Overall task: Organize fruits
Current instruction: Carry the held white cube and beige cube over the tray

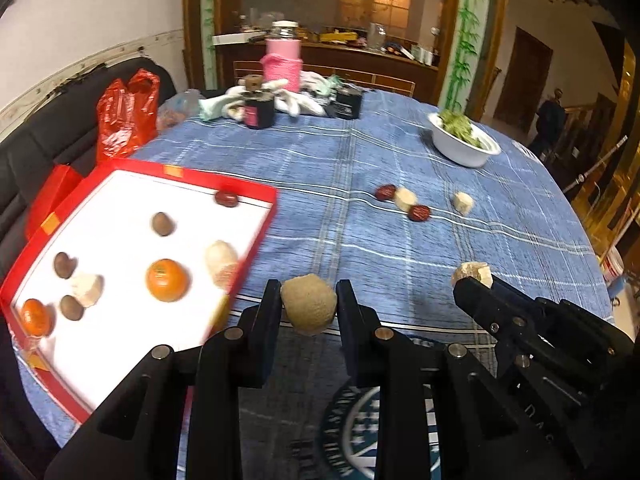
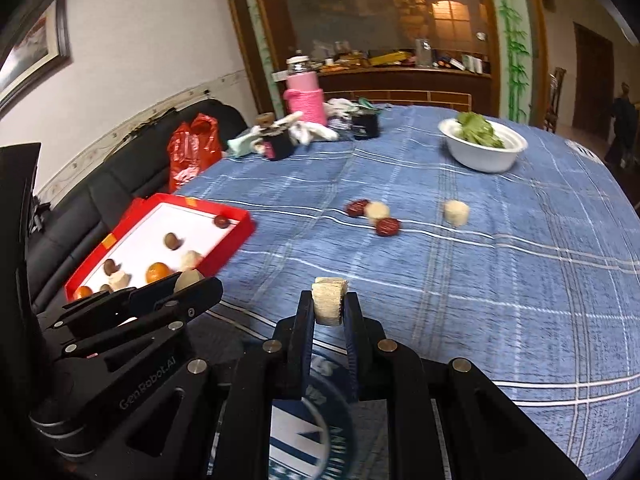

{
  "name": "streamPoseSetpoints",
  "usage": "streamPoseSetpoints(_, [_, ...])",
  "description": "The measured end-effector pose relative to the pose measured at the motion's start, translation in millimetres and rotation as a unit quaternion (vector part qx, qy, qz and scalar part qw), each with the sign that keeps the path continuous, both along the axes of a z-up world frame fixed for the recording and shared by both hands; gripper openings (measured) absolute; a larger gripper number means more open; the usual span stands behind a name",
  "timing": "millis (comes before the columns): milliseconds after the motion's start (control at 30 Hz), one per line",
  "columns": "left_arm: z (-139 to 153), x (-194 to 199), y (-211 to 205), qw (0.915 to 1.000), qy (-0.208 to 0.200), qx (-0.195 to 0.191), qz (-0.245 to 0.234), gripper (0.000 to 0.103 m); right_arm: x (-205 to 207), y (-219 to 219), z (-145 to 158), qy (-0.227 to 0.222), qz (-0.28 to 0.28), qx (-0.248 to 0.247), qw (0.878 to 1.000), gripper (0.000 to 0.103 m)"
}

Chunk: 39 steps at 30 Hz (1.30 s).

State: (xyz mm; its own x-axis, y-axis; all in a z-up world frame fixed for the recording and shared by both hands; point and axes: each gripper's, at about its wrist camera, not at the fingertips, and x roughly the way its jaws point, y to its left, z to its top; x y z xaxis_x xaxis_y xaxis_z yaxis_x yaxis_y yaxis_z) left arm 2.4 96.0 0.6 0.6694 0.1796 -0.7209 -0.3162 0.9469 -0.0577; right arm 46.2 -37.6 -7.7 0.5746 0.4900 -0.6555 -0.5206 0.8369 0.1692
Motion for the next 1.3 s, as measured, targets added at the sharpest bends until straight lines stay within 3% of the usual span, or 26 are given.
streamPoseSetpoints(400, [3.7, -28.6, 73.9, 0.9968, -0.008, -0.003, 0.079, 0.025, -12.2, 82.6, 17.6, -0.016, 0.078, 0.004, 0.997, 0.014])
streamPoseSetpoints(733, [-12.5, -48.1, 146.0, 0.9861, 0.008, -0.013, 0.165, 0.025, -17.9, 164.0, 5.5, -0.008, 0.138, -0.018, 0.990, 0.014])
streamPoseSetpoints(1300, [-24.4, -49.4, 180.7, 0.9792, 0.030, -0.010, 0.201, 0.025, -8.3, 227.0, -18.5, 0.011, 0.168, -0.042, 0.985, 0.014])
